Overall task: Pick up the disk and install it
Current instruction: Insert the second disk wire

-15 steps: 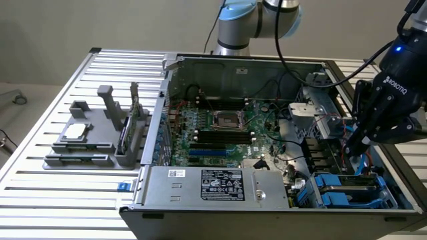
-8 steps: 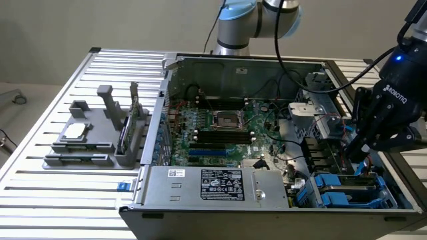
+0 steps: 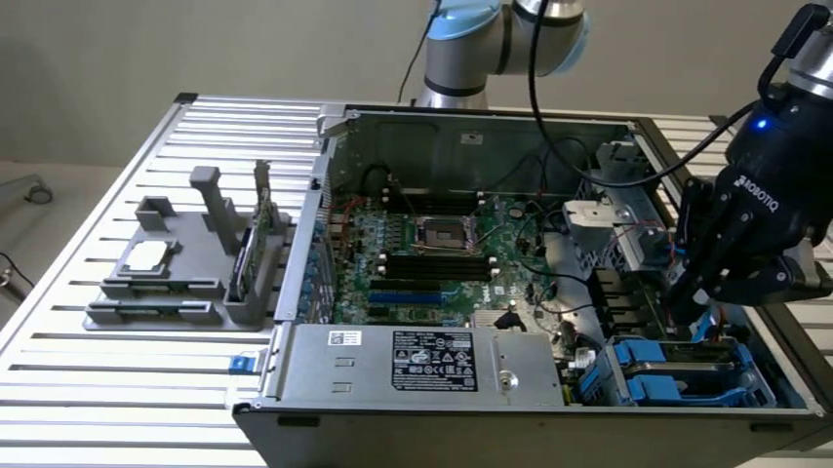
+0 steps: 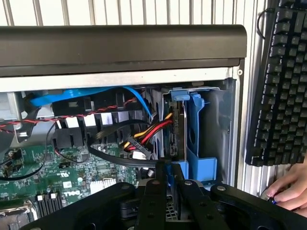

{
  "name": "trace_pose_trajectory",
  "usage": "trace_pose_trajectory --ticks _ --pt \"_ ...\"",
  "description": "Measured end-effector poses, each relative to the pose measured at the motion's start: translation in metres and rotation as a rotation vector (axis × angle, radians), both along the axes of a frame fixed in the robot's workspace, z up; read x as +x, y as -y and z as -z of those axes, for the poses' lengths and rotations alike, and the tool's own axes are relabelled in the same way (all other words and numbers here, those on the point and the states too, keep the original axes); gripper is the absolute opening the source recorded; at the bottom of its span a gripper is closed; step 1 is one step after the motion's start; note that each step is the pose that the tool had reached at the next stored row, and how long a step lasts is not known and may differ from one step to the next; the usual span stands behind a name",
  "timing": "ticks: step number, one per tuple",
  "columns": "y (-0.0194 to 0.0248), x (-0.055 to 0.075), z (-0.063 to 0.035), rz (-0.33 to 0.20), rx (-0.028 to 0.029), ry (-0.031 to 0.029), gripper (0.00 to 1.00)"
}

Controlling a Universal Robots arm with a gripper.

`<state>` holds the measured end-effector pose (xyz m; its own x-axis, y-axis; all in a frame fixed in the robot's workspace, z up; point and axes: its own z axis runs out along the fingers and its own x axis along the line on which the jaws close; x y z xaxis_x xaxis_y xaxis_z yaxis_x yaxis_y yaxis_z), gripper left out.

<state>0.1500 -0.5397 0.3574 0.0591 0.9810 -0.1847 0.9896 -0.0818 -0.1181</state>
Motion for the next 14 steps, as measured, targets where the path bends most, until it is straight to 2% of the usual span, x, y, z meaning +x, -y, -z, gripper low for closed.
trace_pose_trajectory --ticks 4,9,14 --pt "0.0046 0.0 0.0027 0.0 0.0022 0.0 0.17" --pt "0.0121 0.0 0.0075 0.0 0.0088 0.0 0.17" --pt "0.0138 0.001 0.0119 0.0 0.0148 0.0 0.17"
